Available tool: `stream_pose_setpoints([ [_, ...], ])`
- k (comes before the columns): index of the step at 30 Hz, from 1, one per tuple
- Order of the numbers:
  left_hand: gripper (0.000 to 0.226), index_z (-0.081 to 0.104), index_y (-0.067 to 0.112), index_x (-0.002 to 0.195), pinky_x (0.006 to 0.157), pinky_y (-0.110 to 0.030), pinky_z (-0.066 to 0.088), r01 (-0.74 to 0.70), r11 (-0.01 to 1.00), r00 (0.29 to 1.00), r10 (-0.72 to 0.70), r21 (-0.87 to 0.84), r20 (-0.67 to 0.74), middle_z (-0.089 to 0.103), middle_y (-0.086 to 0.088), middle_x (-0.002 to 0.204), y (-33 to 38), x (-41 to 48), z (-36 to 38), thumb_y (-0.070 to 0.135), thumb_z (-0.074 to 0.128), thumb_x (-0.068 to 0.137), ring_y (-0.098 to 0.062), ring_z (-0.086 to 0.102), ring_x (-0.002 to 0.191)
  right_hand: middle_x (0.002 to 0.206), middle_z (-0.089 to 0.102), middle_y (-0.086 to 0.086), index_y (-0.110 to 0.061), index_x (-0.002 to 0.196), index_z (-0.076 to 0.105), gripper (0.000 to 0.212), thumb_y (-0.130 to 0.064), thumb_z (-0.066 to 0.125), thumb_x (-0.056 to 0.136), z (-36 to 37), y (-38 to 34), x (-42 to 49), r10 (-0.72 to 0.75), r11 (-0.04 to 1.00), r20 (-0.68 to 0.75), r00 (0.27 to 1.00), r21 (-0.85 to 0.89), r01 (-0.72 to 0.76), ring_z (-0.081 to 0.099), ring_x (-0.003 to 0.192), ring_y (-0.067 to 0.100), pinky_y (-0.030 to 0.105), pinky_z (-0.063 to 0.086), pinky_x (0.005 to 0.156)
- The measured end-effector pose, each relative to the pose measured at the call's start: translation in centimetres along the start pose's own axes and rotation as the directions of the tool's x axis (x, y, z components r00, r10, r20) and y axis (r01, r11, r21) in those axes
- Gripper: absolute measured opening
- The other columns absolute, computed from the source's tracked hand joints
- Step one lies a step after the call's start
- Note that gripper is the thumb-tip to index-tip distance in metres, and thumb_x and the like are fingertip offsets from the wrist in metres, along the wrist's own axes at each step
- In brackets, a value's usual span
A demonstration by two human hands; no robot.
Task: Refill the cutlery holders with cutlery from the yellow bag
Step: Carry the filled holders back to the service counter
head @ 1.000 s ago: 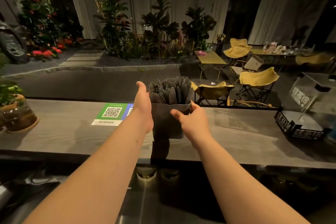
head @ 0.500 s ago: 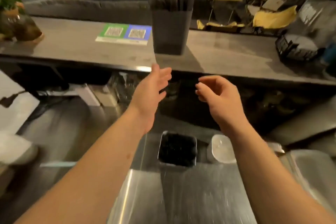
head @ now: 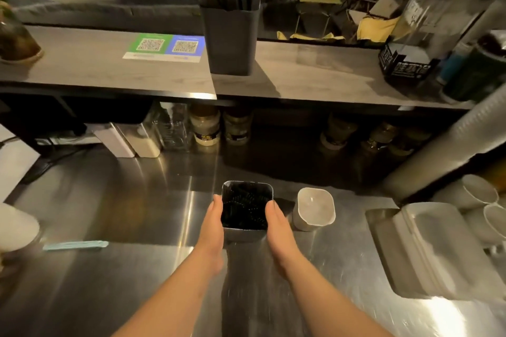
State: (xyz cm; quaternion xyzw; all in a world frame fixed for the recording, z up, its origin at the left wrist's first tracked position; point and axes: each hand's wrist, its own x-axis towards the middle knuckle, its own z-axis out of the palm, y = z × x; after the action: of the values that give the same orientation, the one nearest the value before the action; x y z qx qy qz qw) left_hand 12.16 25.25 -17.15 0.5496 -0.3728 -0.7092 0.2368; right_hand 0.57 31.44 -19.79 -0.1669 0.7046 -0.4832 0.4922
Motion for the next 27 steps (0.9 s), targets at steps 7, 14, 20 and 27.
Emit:
stream_pose_setpoints([
  [7, 0.082, 0.052, 0.044, 0.142, 0.115, -0.039, 0.034, -0.247, 0.967, 0.952, 0.254, -0.059, 0.173, 0.062, 0.016, 0.138, 9.9, -5.6, 2.4, 0.088, 0.040, 0.073, -0.008, 0.052, 0.133, 0.129, 0.066, -0.012, -0.037, 0.133, 0.062, 0.095, -0.098, 0.036, 0.065, -3.8, -11.6, -3.1, -0.154, 0.987, -0.091, 0.984, 0.038, 0.158, 0.060, 0.121, 0.012, 0.047, 0.046, 0.107],
  [14, 0.063, 0.068, 0.044, 0.117, 0.108, -0.037, 0.031, -0.386, 0.922, 0.867, 0.357, 0.016, 0.347, 0.075, 0.018, 0.108, 23.0, -5.6, 8.9, 0.080, 0.021, 0.093, -0.003, 0.064, 0.110, 0.139, 0.062, -0.001, -0.031, 0.142, 0.054, 0.085, -0.087, 0.029, 0.084, -8.0, -27.1, -3.0, -0.259, 0.958, -0.124, 0.958, 0.092, 0.271, 0.054, 0.128, 0.023, 0.052, 0.036, 0.115],
  [20, 0.090, 0.034, 0.034, 0.154, 0.120, -0.051, 0.019, -0.403, 0.915, 0.868, 0.377, 0.017, 0.324, 0.051, 0.010, 0.151, 31.2, -0.9, 14.1, 0.089, 0.027, 0.083, -0.019, 0.041, 0.141, 0.155, 0.045, 0.002, -0.030, 0.153, 0.038, 0.105, -0.095, 0.025, 0.071, -9.2, -35.8, 3.3, -0.253, 0.965, -0.164, 0.953, 0.030, 0.261, 0.040, 0.142, 0.029, 0.062, 0.028, 0.115],
  [27, 0.084, 0.013, 0.034, 0.161, 0.124, -0.054, 0.010, -0.359, 0.933, 0.908, 0.344, 0.022, 0.240, 0.009, 0.005, 0.169, 33.1, 7.0, 16.7, 0.081, 0.023, 0.092, -0.023, 0.016, 0.154, 0.159, 0.038, 0.007, -0.024, 0.158, 0.025, 0.094, -0.085, 0.024, 0.087, -8.9, -37.9, 11.1, -0.172, 0.984, -0.132, 0.976, 0.017, 0.176, 0.035, 0.144, 0.035, 0.063, 0.028, 0.115],
])
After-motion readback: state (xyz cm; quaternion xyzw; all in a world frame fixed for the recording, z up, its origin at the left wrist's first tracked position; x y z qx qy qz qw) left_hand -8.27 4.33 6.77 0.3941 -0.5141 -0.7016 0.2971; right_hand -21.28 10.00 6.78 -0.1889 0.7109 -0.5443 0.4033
